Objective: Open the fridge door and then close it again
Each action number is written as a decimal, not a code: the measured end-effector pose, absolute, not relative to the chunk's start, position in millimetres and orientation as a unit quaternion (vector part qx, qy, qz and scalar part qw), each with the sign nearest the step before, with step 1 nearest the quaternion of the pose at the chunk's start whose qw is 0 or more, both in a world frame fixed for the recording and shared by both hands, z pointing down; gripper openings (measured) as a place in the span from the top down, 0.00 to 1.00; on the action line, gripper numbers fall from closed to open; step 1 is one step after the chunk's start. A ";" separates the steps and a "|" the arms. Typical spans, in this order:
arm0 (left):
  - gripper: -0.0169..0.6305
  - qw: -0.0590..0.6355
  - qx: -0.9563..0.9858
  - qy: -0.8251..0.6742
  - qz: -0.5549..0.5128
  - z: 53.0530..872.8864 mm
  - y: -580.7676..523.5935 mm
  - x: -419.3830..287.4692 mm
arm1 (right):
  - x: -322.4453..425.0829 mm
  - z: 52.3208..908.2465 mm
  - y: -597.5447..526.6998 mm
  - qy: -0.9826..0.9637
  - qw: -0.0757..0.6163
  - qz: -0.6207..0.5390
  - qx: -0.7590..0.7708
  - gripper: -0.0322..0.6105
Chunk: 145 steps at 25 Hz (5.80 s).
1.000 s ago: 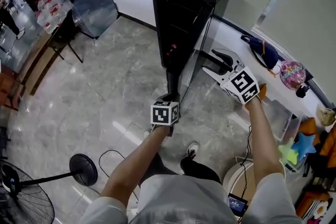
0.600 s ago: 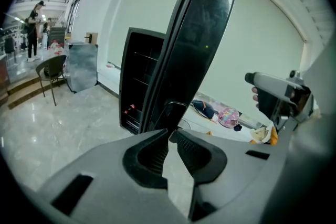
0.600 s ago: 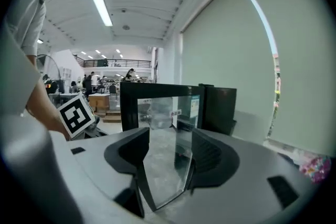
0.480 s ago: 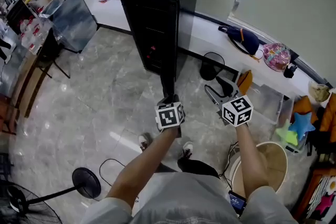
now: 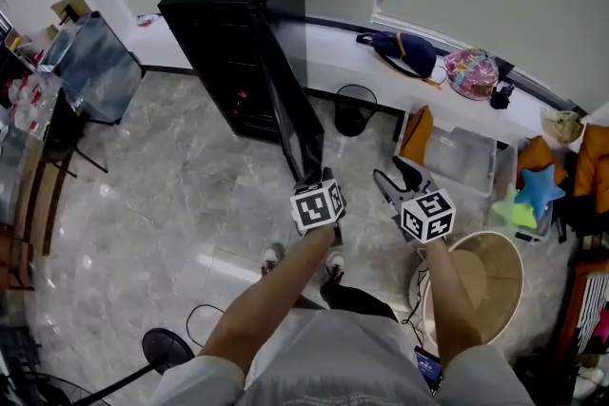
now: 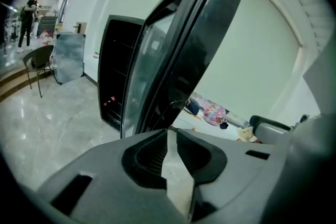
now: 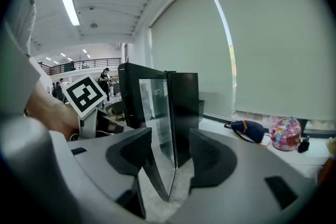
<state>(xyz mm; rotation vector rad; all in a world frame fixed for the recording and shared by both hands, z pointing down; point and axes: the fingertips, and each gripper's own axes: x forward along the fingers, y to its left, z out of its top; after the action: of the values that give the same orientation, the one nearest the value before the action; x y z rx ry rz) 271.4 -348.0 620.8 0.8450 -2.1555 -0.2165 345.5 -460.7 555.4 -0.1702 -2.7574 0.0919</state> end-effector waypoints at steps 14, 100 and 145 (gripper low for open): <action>0.94 0.411 0.395 -0.821 -0.013 655.9 -495.8 266.0 | 401.8 577.2 -582.0 -0.974 0.216 0.051 0.050 0.62; 0.82 0.049 0.664 -0.729 0.158 359.0 -331.5 74.7 | 247.2 359.5 -488.4 -0.979 0.111 -0.084 0.150 0.69; 0.61 0.178 0.696 -0.537 0.442 447.6 -634.3 33.3 | 59.5 563.9 -689.7 -0.931 0.233 -0.036 -0.279 0.64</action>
<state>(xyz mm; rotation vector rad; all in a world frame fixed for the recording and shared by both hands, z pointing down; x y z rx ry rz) 33.3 -634.3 447.6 1.9676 -1.5195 1.2509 59.5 -689.7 563.9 -0.7666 -2.5581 -0.0979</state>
